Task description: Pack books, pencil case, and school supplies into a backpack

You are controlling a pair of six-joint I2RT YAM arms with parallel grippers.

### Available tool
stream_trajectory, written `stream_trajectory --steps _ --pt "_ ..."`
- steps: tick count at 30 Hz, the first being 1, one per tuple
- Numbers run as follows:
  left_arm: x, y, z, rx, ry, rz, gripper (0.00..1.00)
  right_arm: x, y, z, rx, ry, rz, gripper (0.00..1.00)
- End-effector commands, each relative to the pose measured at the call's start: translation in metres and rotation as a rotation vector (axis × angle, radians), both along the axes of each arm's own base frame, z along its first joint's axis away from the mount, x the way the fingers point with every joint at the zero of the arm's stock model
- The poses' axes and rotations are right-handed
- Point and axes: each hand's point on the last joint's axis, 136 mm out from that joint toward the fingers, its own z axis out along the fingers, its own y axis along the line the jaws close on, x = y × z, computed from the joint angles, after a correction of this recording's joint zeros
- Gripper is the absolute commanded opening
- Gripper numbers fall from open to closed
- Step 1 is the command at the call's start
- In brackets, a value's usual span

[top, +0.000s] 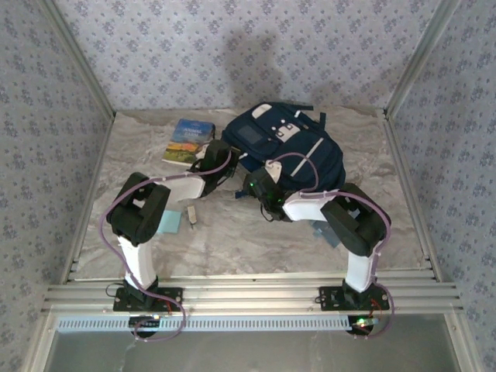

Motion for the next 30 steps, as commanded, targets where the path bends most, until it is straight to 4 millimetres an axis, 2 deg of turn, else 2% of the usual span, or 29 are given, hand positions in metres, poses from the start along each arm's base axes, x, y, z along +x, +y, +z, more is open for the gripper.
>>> stream_trajectory --steps 1,5,8,11,16,22,26,30 --pt "0.0 -0.001 0.06 -0.104 -0.112 0.006 0.0 0.023 -0.007 0.031 -0.01 -0.12 -0.069 0.45" --pt "0.006 0.007 0.058 -0.1 -0.115 0.032 0.0 0.017 -0.013 0.037 -0.026 -0.108 -0.047 0.25" --pt "0.012 0.011 0.055 -0.106 -0.113 0.046 0.0 0.011 -0.02 0.037 -0.042 -0.089 -0.014 0.18" --pt "0.016 0.013 0.052 -0.103 -0.108 0.052 0.0 0.006 -0.019 0.04 -0.039 -0.073 0.08 0.08" --pt "0.022 0.019 0.046 -0.097 -0.101 0.062 0.0 0.002 -0.021 0.037 -0.015 0.03 0.223 0.05" --pt "0.029 0.024 0.041 -0.083 -0.1 0.064 0.0 -0.01 -0.02 0.026 0.131 0.251 0.36 0.0" --pt "0.032 0.024 0.038 -0.084 -0.096 0.059 0.0 -0.016 -0.024 0.025 0.165 0.321 0.386 0.0" --pt "0.037 0.03 0.036 -0.065 -0.103 0.051 0.0 -0.024 -0.036 0.021 0.153 0.397 0.408 0.0"
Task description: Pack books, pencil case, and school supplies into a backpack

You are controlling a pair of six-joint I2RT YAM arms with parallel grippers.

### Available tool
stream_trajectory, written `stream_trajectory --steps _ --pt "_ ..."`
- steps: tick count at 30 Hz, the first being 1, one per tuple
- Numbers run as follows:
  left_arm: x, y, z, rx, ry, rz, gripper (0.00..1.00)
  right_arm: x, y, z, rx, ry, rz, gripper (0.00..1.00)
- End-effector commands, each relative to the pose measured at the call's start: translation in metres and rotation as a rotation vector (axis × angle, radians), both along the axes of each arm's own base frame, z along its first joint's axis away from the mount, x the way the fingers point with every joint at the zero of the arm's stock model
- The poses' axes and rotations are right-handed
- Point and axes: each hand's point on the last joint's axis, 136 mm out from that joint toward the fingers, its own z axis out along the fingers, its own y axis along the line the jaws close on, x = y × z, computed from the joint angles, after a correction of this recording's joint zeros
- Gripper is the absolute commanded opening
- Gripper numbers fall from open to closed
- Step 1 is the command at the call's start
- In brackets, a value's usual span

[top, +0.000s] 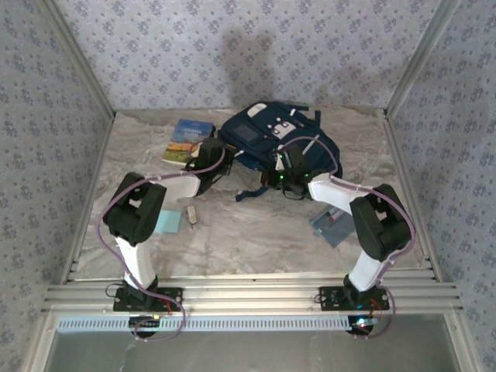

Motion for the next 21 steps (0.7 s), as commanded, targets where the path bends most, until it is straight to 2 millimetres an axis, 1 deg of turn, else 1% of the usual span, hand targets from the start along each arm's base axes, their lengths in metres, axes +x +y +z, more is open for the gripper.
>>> stream_trajectory --steps 1,3,8,12,14,17,19,21 --pt "0.028 0.015 0.031 -0.013 -0.103 0.036 0.0 -0.015 -0.02 -0.009 -0.04 0.119 0.048 0.0" --pt "0.034 0.018 0.033 0.007 -0.114 0.021 0.0 -0.022 -0.03 -0.013 -0.053 0.165 0.066 0.0" --pt "0.051 0.016 0.041 0.052 -0.154 -0.048 0.0 -0.041 -0.053 -0.023 -0.125 0.248 0.145 0.0" --pt "0.062 0.017 0.04 0.082 -0.163 -0.093 0.0 -0.051 -0.075 -0.025 -0.175 0.291 0.167 0.0" --pt "0.067 0.021 0.037 0.1 -0.161 -0.105 0.0 -0.054 -0.088 -0.026 -0.198 0.306 0.161 0.0" --pt "0.077 0.032 0.032 0.12 -0.156 -0.111 0.0 -0.061 -0.109 -0.029 -0.235 0.34 0.153 0.0" --pt "0.082 0.038 0.028 0.129 -0.148 -0.127 0.0 -0.067 -0.117 -0.031 -0.253 0.363 0.16 0.0" --pt "0.087 0.04 0.03 0.139 -0.156 -0.14 0.0 -0.074 -0.122 -0.035 -0.271 0.385 0.168 0.0"
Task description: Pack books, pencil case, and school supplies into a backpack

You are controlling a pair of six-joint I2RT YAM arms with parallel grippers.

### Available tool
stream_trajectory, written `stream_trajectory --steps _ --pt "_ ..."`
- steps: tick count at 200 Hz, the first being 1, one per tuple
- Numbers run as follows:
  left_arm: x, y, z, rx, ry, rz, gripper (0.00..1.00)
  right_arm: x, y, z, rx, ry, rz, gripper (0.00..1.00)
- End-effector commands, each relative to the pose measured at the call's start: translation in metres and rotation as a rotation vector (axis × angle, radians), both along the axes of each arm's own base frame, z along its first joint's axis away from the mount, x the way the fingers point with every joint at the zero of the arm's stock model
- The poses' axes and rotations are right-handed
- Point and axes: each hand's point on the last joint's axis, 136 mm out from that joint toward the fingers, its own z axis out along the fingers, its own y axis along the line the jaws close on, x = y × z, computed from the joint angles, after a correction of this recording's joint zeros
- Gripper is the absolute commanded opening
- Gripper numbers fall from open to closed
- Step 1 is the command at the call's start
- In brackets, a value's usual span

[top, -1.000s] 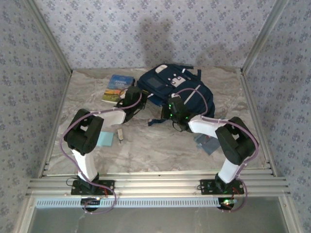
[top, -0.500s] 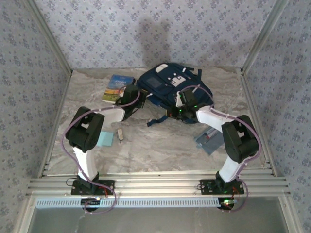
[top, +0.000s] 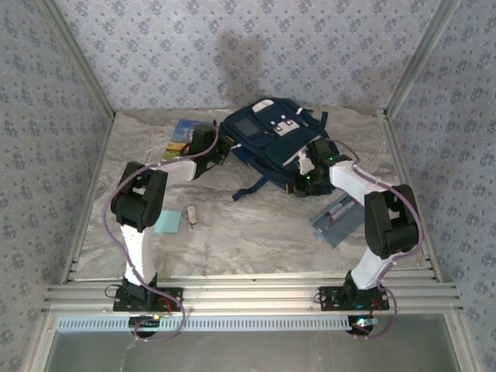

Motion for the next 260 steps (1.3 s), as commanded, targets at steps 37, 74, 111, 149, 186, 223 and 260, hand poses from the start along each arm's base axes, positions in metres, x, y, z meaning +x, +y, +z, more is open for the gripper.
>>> stream_trajectory --steps 37,74,111,149,186,223,260 --pt "0.054 0.012 0.05 0.063 -0.178 -0.086 0.02 -0.03 -0.012 -0.005 -0.032 0.107 -0.001 0.0" --pt "0.046 -0.001 0.066 0.048 -0.19 -0.179 0.8 -0.016 0.053 0.016 0.133 0.044 0.02 0.0" --pt "0.01 0.007 0.092 0.129 -0.185 -0.248 0.99 0.003 0.1 0.038 0.274 -0.007 -0.027 0.0" --pt "-0.057 0.028 0.084 0.127 -0.084 -0.231 1.0 0.017 0.14 0.06 0.41 -0.046 -0.051 0.0" --pt "-0.118 0.035 0.056 0.083 0.026 -0.204 1.0 0.023 0.166 0.07 0.477 -0.063 -0.024 0.0" --pt "-0.156 0.027 0.022 0.024 0.132 -0.162 0.98 0.017 0.184 0.071 0.521 -0.04 0.002 0.0" --pt "-0.16 0.001 0.007 -0.055 0.138 -0.151 0.93 0.009 0.191 0.08 0.534 -0.043 0.013 0.0"
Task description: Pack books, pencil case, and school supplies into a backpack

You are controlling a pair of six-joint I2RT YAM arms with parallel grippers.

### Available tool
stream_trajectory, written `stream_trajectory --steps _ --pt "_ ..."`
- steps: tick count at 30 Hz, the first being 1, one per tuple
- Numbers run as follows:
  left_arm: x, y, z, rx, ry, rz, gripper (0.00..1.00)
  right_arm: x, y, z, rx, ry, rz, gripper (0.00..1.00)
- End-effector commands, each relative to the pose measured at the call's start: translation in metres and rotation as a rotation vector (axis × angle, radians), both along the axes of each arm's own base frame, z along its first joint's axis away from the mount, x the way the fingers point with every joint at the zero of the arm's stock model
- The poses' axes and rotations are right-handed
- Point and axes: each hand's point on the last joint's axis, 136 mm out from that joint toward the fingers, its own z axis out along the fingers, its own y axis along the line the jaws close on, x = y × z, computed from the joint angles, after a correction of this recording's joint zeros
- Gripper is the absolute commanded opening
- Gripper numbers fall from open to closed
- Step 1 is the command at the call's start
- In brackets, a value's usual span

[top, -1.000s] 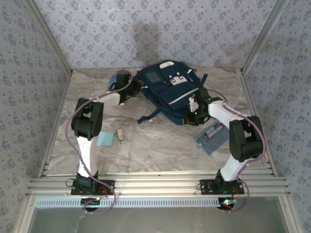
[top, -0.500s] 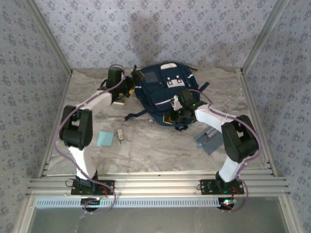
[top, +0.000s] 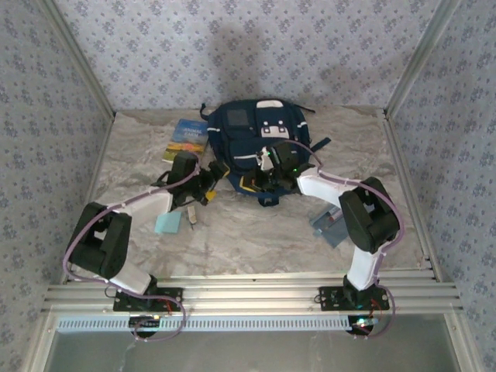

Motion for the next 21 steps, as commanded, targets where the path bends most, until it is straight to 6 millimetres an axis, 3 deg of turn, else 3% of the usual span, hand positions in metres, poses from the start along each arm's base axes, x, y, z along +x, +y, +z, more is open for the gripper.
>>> stream_trajectory --steps 1,7,11,13,14,15,20,21 --pt "0.016 -0.02 0.019 -0.103 -0.058 0.057 0.93 0.002 0.021 0.038 0.1 -0.063 0.035 0.0" --pt "0.033 -0.031 0.022 -0.164 -0.136 0.137 0.88 -0.007 0.018 0.046 0.121 -0.06 0.022 0.0" --pt "0.039 -0.035 0.015 -0.164 -0.148 0.159 0.79 -0.013 0.016 0.046 0.14 -0.048 0.008 0.0" --pt "0.042 -0.039 0.01 -0.185 -0.146 0.162 0.67 -0.016 0.016 0.046 0.147 -0.039 0.009 0.0" --pt "0.043 -0.041 0.007 -0.2 -0.147 0.165 0.57 -0.017 0.017 0.046 0.149 -0.037 0.011 0.0" --pt "0.044 -0.042 0.002 -0.206 -0.135 0.169 0.41 -0.018 0.017 0.046 0.149 -0.035 0.012 0.0" --pt "0.047 -0.05 -0.008 -0.213 -0.116 0.139 0.0 -0.025 0.015 0.045 0.143 -0.022 0.027 0.0" --pt "0.047 -0.05 -0.009 -0.213 -0.113 0.13 0.0 -0.026 0.01 0.043 0.122 -0.02 0.033 0.0"
